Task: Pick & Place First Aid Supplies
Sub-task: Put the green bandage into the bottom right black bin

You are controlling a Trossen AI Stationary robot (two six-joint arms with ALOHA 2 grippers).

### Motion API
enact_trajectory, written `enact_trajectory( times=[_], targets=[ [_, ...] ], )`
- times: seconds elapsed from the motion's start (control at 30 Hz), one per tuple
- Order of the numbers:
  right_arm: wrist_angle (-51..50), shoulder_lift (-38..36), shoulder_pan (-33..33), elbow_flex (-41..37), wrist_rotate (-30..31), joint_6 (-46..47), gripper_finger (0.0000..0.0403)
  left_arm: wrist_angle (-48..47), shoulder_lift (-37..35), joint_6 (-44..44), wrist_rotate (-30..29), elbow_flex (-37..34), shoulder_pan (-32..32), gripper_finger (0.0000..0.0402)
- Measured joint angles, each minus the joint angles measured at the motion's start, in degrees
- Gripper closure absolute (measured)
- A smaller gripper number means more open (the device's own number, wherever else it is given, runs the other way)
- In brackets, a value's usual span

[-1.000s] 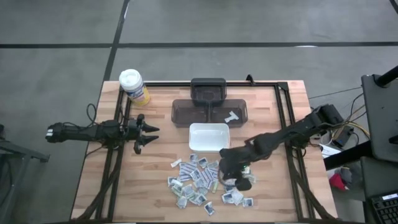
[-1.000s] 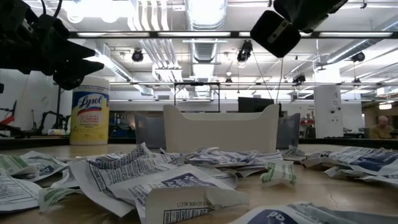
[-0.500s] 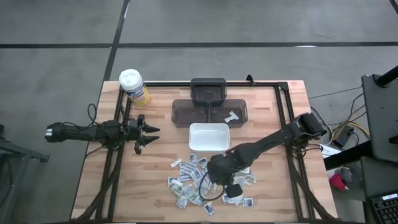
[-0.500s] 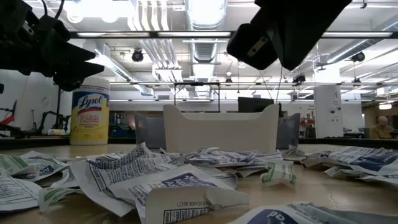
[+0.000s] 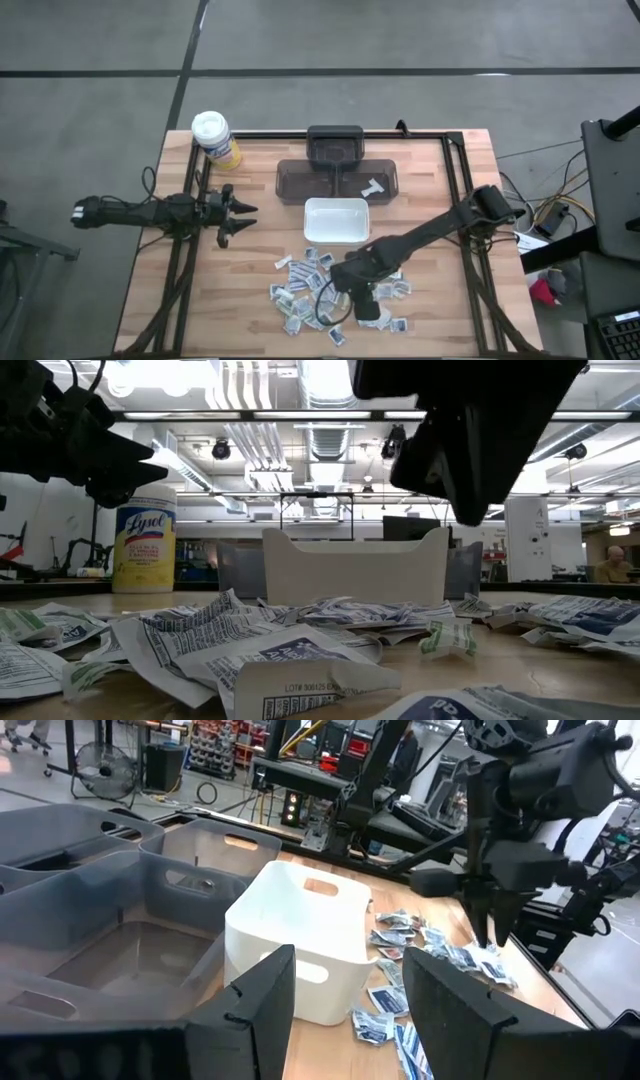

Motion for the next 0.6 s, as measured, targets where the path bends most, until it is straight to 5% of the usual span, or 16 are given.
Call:
enact_trajectory(
  times=[0.6],
  targets=[
    [0.33,2.81,0.12,0.00,1.15,5.73,0.0291,0.09,0.91,-0.10,-0.04,0.00,-0.01,0.0218]
  ],
)
